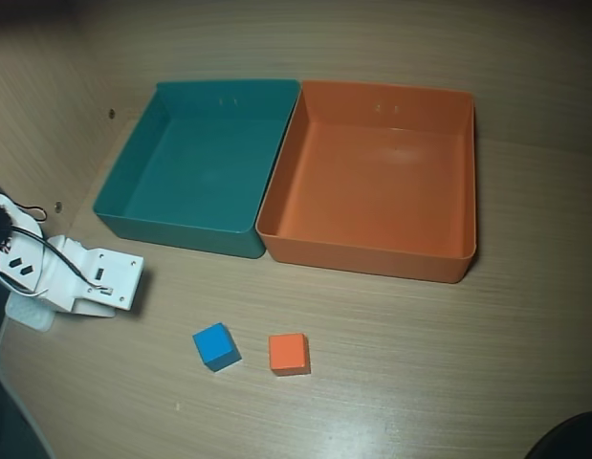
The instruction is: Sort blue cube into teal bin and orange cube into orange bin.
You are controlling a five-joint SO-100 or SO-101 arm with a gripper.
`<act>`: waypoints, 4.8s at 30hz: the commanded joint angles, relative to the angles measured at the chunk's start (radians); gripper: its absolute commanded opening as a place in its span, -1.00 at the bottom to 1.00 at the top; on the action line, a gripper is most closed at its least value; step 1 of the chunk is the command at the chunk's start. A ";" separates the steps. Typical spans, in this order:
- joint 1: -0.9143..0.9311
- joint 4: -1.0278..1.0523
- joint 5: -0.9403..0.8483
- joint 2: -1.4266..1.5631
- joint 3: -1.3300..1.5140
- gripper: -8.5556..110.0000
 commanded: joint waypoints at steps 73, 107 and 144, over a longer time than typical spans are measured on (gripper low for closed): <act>-0.008 0.020 0.006 0.006 0.063 -0.93; -0.011 -0.121 -0.009 -0.376 -0.365 -0.85; 0.149 -0.284 -0.775 -1.901 -1.577 -0.36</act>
